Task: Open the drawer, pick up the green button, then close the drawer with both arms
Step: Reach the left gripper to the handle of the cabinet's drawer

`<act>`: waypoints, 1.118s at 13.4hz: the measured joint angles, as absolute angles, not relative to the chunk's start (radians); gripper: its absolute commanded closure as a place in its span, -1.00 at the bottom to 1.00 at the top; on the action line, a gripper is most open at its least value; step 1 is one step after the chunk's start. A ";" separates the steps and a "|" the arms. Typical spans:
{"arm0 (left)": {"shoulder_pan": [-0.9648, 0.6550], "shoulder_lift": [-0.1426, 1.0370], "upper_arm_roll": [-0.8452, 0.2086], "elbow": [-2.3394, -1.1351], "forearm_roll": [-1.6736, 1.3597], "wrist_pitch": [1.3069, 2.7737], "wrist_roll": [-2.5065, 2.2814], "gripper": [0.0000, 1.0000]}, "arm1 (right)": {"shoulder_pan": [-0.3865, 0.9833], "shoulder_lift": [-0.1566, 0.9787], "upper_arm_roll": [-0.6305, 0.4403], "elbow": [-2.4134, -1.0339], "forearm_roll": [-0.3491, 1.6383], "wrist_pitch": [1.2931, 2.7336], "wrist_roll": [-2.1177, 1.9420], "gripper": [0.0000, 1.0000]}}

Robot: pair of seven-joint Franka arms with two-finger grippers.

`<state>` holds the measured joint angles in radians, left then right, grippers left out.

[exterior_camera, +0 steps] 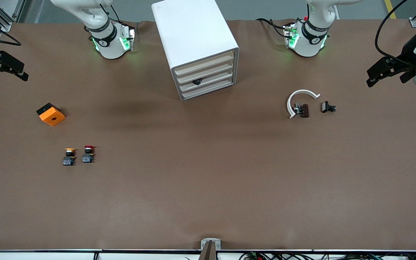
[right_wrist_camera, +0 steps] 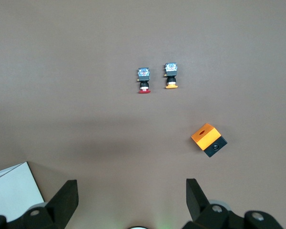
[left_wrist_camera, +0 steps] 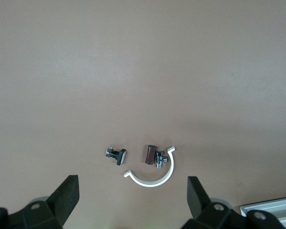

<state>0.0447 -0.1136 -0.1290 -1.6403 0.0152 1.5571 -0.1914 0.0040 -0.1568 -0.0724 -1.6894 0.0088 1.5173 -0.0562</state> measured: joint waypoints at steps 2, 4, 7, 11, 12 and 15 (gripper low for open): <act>0.045 -0.114 -0.129 -1.637 0.015 1.555 -0.191 -1.00 | 0.004 -0.158 -0.072 -1.689 0.009 1.522 -0.056 -1.00; 0.044 -0.113 -0.129 -1.634 0.015 1.554 -0.191 -1.00 | 0.004 -0.158 -0.072 -1.689 0.009 1.524 -0.056 -1.00; 0.035 -0.085 -0.134 -1.614 0.015 1.553 -0.191 -1.00 | 0.004 -0.160 -0.072 -1.689 0.009 1.526 -0.056 -1.00; 0.024 0.007 -0.177 -1.599 0.014 1.553 -0.203 -1.00 | 0.004 -0.160 -0.072 -1.690 0.009 1.528 -0.056 -1.00; 0.024 0.032 -0.195 -1.597 0.013 1.554 -0.225 -1.00 | 0.004 -0.161 -0.072 -1.690 0.009 1.528 -0.056 -1.00; 0.020 0.108 -0.270 -1.597 0.009 1.558 -0.434 -1.00 | 0.004 -0.161 -0.074 -1.690 0.018 1.528 -0.055 -1.00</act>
